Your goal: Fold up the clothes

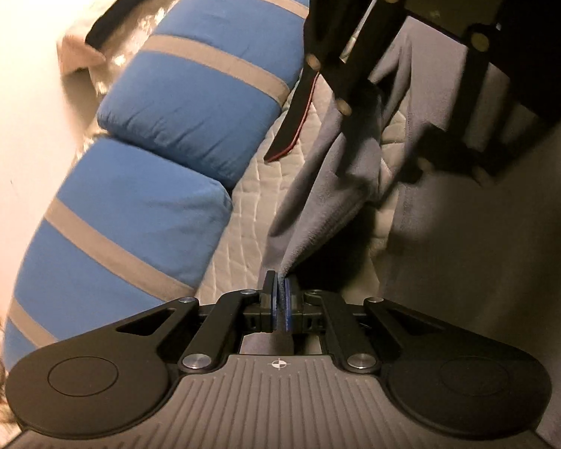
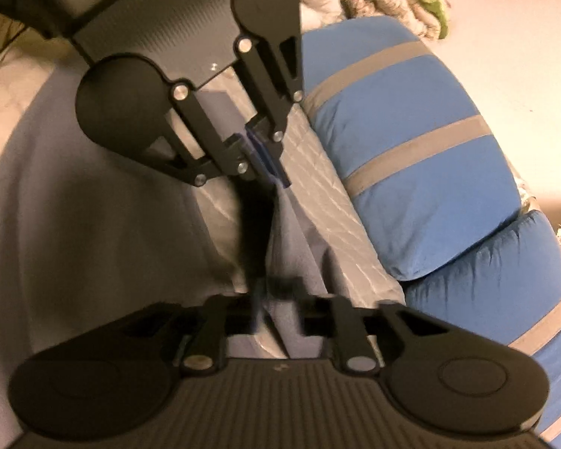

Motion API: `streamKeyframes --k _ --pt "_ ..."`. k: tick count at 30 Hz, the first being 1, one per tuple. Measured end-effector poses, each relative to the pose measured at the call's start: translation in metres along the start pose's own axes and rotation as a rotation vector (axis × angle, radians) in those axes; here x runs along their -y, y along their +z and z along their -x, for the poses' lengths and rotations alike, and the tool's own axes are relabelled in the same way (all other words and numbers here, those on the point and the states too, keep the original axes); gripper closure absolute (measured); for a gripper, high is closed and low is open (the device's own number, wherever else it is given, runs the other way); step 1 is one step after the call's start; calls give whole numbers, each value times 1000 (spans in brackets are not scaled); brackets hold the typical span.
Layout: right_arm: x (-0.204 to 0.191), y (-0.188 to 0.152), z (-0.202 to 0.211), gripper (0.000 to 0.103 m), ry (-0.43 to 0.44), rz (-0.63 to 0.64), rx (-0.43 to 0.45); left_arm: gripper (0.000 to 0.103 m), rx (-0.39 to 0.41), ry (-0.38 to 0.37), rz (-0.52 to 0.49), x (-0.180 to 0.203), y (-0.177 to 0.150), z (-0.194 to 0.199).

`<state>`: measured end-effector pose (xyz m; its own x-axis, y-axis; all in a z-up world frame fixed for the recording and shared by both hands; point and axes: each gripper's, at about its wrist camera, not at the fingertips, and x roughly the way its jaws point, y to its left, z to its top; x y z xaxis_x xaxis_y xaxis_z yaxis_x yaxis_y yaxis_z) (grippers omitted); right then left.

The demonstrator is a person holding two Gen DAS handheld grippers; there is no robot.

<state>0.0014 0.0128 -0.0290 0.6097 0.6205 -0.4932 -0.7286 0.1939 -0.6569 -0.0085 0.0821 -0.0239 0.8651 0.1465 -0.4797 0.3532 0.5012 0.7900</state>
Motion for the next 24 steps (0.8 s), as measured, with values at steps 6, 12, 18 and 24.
streamKeyframes --k 6,12,18,24 --pt "-4 7 -3 50 -60 -45 65 99 7 -27 53 -6 -7 8" --pt "-21 10 -11 51 -117 19 70 99 9 -56 134 -17 -7 8" --pt "-31 14 -16 54 -154 23 37 99 -4 -53 181 -18 -3 4" --pt "-35 18 -24 58 -154 -15 19 99 -10 -60 254 -27 2 2"
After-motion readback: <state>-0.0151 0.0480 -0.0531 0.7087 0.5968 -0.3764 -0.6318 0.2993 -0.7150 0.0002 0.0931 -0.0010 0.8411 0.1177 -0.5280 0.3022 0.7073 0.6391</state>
